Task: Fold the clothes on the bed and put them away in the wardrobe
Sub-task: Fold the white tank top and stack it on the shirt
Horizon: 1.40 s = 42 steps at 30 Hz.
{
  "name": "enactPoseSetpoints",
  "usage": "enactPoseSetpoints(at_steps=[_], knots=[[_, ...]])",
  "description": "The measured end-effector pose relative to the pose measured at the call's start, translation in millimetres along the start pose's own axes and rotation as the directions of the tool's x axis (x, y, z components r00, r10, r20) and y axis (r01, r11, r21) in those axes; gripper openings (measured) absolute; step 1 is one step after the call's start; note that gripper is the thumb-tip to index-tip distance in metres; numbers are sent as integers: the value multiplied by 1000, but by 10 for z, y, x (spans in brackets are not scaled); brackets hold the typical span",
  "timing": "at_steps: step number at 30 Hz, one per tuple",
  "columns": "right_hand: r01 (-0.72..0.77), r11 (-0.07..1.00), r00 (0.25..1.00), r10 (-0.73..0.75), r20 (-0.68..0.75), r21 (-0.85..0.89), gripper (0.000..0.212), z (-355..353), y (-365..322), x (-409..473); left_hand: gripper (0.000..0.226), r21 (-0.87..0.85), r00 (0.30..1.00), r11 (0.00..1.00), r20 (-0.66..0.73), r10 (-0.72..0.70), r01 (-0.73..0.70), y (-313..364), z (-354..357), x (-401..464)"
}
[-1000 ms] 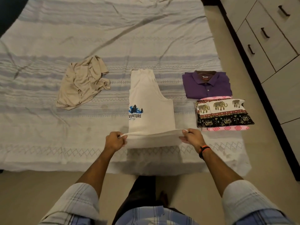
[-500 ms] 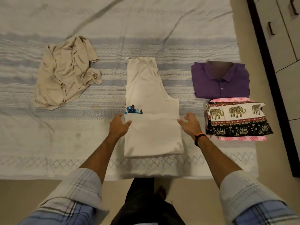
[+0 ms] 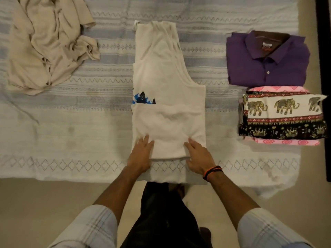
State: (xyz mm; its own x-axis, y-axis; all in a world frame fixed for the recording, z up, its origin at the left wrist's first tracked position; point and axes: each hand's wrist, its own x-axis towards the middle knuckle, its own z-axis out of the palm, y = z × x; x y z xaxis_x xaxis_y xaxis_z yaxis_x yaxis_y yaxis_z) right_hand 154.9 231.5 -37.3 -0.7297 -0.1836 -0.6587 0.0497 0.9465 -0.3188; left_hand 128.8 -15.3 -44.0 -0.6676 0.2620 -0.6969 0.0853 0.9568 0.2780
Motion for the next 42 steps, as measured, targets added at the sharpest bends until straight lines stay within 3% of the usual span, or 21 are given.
enactPoseSetpoints(at_steps=[2, 7, 11, 15, 22, 26, 35, 42], knots=[[55, 993, 995, -63, -76, -107, 74, 170, 44, 0, 90, 112, 998, 993, -55, 32, -26, -17, 138, 2], [72, 968, 984, -108, -144, -240, 78, 374, 96, 12, 87, 212, 982, 976, -167, 87, -51, -61, 355, 27], [89, 944, 969, -156, -192, -319, 61, 395, 114, 35, 77, 225, 984, 973, -159, 83, -46, -78, 319, 17], [103, 958, 954, -171, -247, -267, 49, 159, 68, -50, 69, 223, 990, 974, -131, 54, -24, -74, 219, -70], [49, 952, 974, -112, -197, -301, 37, -231, -62, -522, 62, 223, 983, 975, -174, 58, -18, 186, -79, -595], [33, 949, 983, -87, -159, -315, 37, -305, -129, -942, 53, 258, 986, 966, -151, 68, -27, 331, -167, -1052], [14, 956, 991, -52, -124, -292, 37, -81, -169, -1659, 57, 237, 998, 971, -70, -8, 24, 517, 38, -1790], [14, 972, 993, -43, -114, -236, 33, -112, -152, -1720, 46, 206, 995, 977, -89, -37, 55, 567, -20, -1835]])
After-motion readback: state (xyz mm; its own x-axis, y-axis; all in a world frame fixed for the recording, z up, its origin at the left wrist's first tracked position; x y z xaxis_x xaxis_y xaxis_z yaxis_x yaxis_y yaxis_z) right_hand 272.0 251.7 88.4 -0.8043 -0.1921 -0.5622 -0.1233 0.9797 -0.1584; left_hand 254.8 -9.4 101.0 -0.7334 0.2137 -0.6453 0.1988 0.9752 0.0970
